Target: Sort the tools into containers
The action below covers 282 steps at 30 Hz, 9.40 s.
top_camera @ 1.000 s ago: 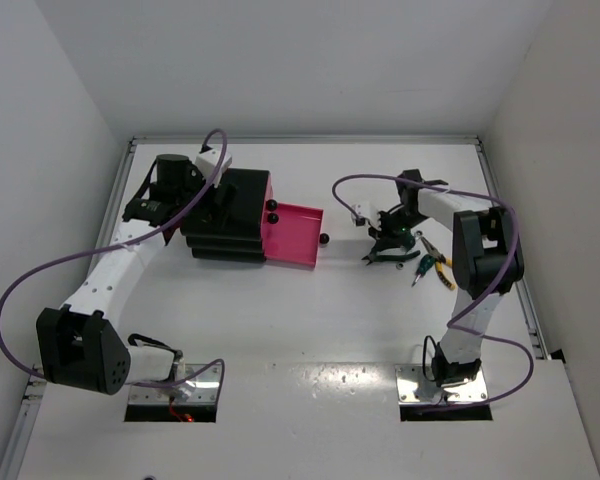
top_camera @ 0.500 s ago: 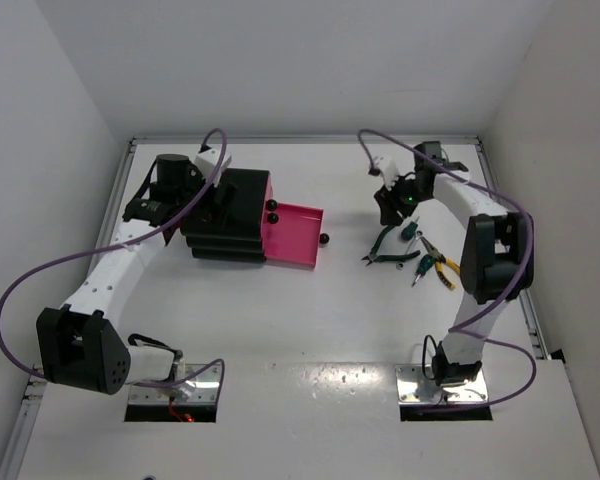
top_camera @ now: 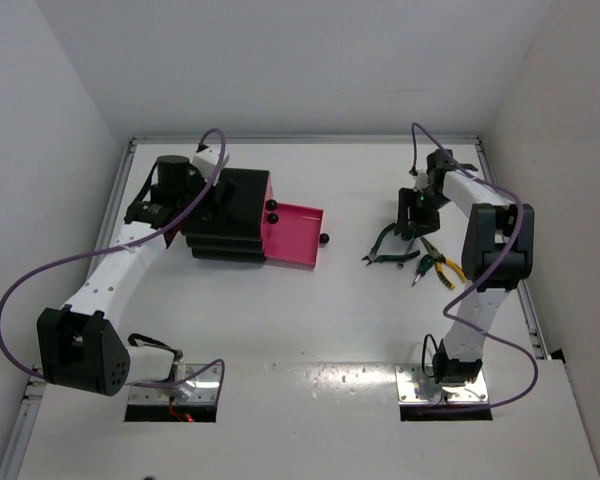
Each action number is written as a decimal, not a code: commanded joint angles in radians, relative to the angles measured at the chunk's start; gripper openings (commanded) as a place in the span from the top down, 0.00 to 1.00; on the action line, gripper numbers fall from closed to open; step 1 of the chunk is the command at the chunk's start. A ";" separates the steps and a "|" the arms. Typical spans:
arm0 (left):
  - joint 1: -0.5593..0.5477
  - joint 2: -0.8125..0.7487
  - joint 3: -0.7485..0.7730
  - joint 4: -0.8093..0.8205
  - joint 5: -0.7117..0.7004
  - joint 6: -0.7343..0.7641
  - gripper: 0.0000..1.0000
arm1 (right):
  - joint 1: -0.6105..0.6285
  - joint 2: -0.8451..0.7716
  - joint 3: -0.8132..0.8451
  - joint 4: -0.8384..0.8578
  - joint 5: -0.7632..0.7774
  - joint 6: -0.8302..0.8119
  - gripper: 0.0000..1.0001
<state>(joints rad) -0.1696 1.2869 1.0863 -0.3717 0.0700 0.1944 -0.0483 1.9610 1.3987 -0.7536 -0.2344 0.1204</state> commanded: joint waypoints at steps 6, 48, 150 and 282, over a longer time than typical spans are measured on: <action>-0.010 -0.044 -0.046 0.019 -0.032 -0.003 0.00 | 0.004 0.044 0.079 -0.015 0.138 0.242 0.42; 0.036 -0.044 -0.046 0.039 -0.013 -0.021 0.00 | 0.475 0.002 0.115 0.324 -0.425 -0.100 1.00; 0.082 -0.123 -0.091 0.159 -0.107 -0.098 0.00 | 0.175 -0.515 -0.268 0.250 -0.301 -0.064 1.00; 0.386 0.114 -0.189 0.264 0.069 -0.154 0.00 | 0.571 0.358 -0.010 1.154 -0.608 1.012 0.59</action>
<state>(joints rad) 0.2070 1.3933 0.8833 -0.1253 0.0856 0.0517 0.5045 2.3230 1.3930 0.2306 -0.7731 1.0210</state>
